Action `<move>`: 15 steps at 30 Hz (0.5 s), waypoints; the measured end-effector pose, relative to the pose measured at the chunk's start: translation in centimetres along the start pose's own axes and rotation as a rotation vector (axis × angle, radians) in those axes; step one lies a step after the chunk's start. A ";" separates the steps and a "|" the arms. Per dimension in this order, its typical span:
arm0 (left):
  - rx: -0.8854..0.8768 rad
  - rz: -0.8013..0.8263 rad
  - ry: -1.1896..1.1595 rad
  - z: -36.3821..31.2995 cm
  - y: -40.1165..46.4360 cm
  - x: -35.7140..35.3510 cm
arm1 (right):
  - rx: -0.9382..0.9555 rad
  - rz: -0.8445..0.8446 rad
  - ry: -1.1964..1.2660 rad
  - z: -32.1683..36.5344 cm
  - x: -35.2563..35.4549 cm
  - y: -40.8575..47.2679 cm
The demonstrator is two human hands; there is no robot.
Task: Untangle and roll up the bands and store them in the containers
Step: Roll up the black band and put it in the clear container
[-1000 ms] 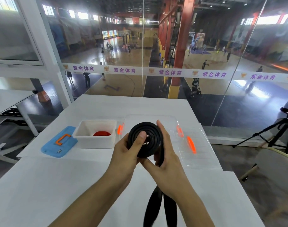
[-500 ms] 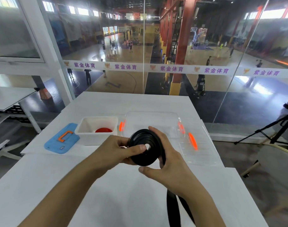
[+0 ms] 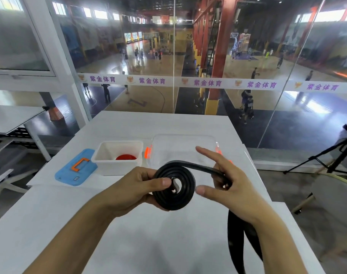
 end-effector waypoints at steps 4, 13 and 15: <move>-0.044 -0.044 -0.060 -0.5 0.5 0.1 | 0.006 -0.006 0.137 -0.4 -1.1 0.2; -0.150 -0.284 -0.055 -0.8 0.7 0.8 | 0.002 -0.236 0.178 -0.7 -1.1 -0.8; -0.162 -0.318 -0.091 -0.7 0.6 1.0 | 0.018 -0.233 0.147 -0.4 -1.4 -1.0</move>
Point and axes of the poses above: each hand's wrist, its own y-axis towards the middle knuckle, its own x-axis out of the back of the hand, z = x × y, the point moved 10 cm from there along y, towards the middle knuckle, and after that the axes turned 7 degrees about z, right-handed, at the moved point
